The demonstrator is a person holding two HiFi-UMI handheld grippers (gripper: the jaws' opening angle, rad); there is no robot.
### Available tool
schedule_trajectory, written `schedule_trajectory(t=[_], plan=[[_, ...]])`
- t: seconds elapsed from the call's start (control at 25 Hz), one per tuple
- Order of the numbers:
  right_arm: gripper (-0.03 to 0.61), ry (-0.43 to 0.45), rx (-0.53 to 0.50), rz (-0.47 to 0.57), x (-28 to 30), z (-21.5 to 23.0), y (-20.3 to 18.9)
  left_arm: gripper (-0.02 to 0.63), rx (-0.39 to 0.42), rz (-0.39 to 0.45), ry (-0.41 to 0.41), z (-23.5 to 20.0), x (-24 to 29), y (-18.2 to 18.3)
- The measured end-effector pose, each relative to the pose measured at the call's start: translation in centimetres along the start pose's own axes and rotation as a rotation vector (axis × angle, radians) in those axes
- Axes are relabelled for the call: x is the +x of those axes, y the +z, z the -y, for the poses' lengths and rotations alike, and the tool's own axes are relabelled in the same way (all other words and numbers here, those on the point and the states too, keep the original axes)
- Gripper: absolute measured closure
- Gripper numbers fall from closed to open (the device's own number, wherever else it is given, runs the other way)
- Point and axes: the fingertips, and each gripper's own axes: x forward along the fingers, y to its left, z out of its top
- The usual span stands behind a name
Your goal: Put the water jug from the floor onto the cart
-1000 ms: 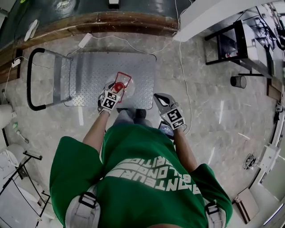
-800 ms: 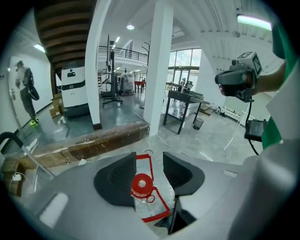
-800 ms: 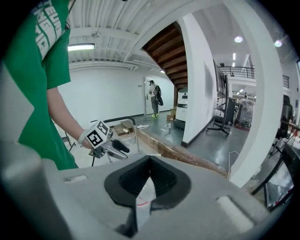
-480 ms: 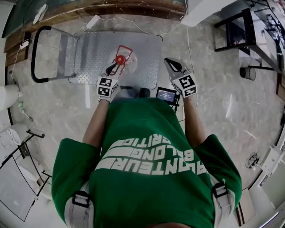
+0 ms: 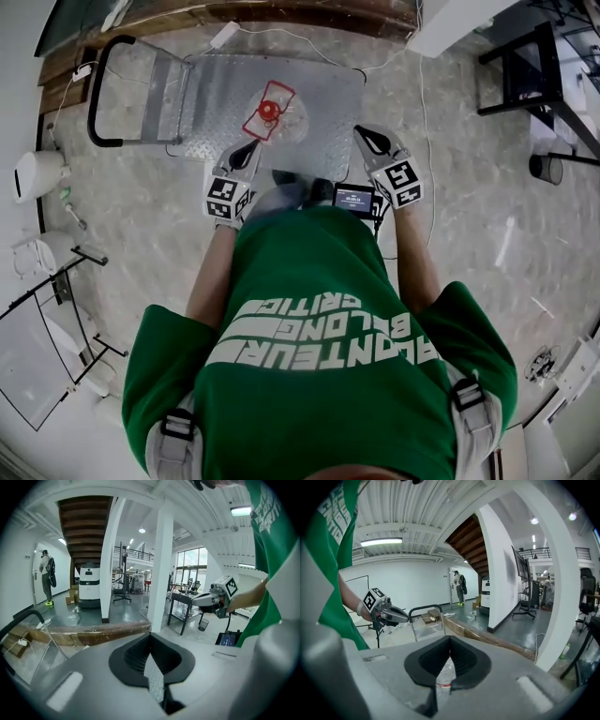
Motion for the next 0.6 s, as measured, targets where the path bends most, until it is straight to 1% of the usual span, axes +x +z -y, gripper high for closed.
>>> schedule_trajectory(t=[0.08,0.16,0.24,0.28,0.44,0.6], plan=[[0.586,0.017,0.022,-0.007,-0.7,-1.1,-1.3,0.598,-0.021,0.030,-0.017,1.7,-1.0,0.2],[0.586,0.035,0.039,-0.022,-1.4,-2.1,-2.6,0.598,-0.077,0.045,-0.047,3.4,-1.7,0.3],[0.586,0.050,0.044,-0.030,-1.5,-2.8,-3.1,0.600,-0.127,0.056,-0.079,4.2,-2.0,0.9],[0.586,0.053,0.044,-0.031,-1.5,-3.1,-3.1,0.600,-0.134,0.062,-0.090,4.4,-2.1,1.2],[0.586,0.055,0.039,-0.020,-1.4,-3.5,-2.4,0.600,-0.120,0.085,-0.099,4.4,-2.2,2.1],[0.586,0.066,0.020,-0.019,-1.5,-4.6,-2.4,0.598,-0.123,0.094,-0.106,4.7,-3.1,1.6]])
